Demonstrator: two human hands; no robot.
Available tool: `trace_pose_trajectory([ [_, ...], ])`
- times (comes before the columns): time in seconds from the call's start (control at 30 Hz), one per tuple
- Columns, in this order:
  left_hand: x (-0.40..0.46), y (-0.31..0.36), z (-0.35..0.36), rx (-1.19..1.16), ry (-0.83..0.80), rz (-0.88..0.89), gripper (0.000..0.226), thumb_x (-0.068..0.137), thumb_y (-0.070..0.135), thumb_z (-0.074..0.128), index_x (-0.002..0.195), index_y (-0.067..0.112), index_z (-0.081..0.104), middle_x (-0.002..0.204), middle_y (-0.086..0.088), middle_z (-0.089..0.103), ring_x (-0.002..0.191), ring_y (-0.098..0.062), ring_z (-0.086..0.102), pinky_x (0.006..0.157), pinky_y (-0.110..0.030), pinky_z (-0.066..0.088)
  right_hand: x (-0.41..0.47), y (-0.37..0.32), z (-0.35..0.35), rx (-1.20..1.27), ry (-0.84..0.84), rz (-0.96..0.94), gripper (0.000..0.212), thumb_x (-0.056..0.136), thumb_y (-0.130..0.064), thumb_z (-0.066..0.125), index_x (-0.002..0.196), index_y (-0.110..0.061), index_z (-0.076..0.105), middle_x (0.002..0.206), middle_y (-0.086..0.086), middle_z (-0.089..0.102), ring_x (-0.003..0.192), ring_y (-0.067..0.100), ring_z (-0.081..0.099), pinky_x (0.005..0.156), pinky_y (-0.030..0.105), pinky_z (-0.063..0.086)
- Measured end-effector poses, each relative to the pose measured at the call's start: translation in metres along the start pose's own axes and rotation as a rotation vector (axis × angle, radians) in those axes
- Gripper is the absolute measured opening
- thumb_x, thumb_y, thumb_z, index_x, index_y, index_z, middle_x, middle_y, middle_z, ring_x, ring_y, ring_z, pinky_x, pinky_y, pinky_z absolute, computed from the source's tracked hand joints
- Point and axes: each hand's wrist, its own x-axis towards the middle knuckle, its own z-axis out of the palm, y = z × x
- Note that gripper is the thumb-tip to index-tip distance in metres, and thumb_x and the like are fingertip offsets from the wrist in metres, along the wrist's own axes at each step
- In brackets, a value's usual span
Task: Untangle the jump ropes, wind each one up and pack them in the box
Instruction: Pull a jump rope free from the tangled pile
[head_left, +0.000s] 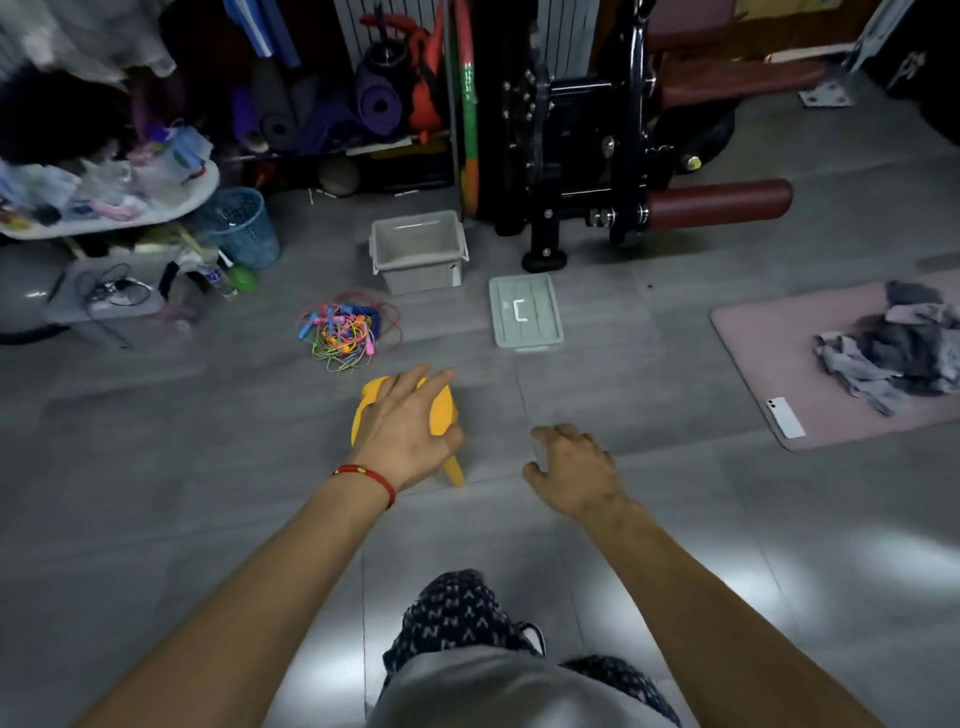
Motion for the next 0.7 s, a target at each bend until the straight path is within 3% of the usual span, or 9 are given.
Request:
trace_pose_trajectory([
  [0.2, 0.140, -0.011, 0.000, -0.058, 0.031, -0.070, 0.082, 0.069, 0.051, 0.053, 0.147, 0.031, 0.044, 0.151, -0.003, 0.041, 0.140, -0.029, 0.032, 0.111, -0.048, 0.036, 0.130, 0.005, -0.065, -0.018, -0.007, -0.016, 0.060, 0.092, -0.045, 0.055, 0.148, -0.030, 0.040, 0.152, 0.000, 0.039, 0.135, 0.029, 0.041, 0.108, 0.044, 0.038],
  [0.47, 0.313, -0.041, 0.004, -0.068, -0.088, -0.125, 0.084, 0.069, 0.053, 0.050, 0.150, 0.034, 0.037, 0.157, -0.002, 0.034, 0.144, -0.028, 0.027, 0.111, -0.050, 0.037, 0.282, -0.002, -0.132, -0.043, -0.089, -0.015, 0.065, 0.093, -0.047, 0.056, 0.152, -0.031, 0.033, 0.162, 0.001, 0.025, 0.145, 0.030, 0.029, 0.113, 0.050, 0.030],
  [0.7, 0.423, -0.043, 0.009, -0.067, -0.141, -0.251, 0.083, 0.071, 0.053, 0.050, 0.151, 0.037, 0.032, 0.156, -0.007, 0.035, 0.142, -0.032, 0.031, 0.109, -0.053, 0.039, 0.415, 0.012, -0.169, -0.002, -0.212, -0.054, 0.071, 0.095, -0.048, 0.055, 0.156, -0.033, 0.025, 0.169, 0.000, 0.004, 0.154, 0.033, 0.003, 0.120, 0.064, 0.013],
])
